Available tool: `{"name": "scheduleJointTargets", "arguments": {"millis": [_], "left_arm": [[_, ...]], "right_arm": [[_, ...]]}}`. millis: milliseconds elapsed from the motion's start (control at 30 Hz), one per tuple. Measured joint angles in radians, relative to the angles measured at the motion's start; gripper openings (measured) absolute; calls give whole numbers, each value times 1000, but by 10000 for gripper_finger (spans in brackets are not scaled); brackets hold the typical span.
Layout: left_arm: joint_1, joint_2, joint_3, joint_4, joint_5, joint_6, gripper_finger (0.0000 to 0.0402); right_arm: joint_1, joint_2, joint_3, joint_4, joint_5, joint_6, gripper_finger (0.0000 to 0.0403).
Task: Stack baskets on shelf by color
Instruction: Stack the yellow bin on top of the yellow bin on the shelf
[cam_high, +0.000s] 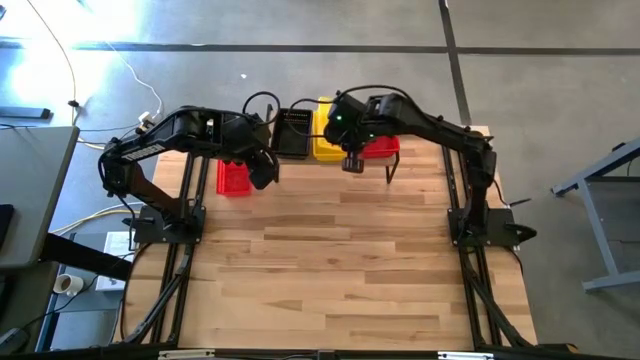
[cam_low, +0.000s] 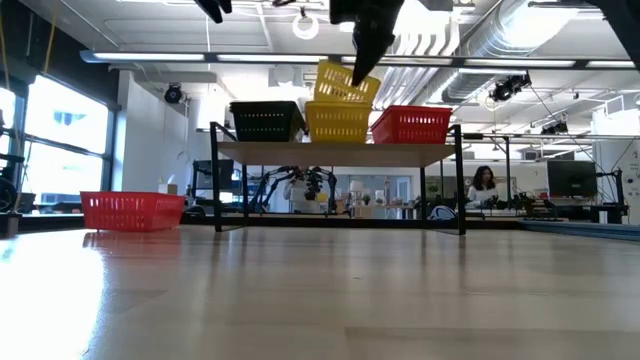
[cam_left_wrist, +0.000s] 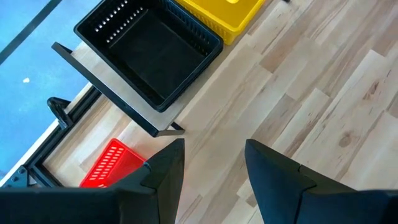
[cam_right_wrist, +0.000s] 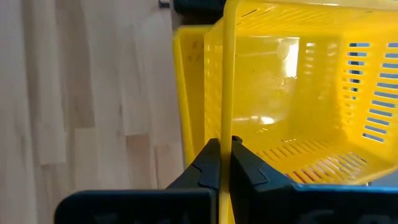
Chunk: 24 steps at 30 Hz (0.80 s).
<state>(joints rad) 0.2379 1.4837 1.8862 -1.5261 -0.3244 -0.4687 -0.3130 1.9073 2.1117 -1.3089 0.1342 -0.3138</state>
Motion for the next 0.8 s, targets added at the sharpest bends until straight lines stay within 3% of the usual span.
{"name": "scheduleJointTargets", "arguments": {"millis": [800], "left_arm": [[0,0,0,-3,3,0,159]], "right_arm": [[0,32,0,-14,94,-9,0]]}}
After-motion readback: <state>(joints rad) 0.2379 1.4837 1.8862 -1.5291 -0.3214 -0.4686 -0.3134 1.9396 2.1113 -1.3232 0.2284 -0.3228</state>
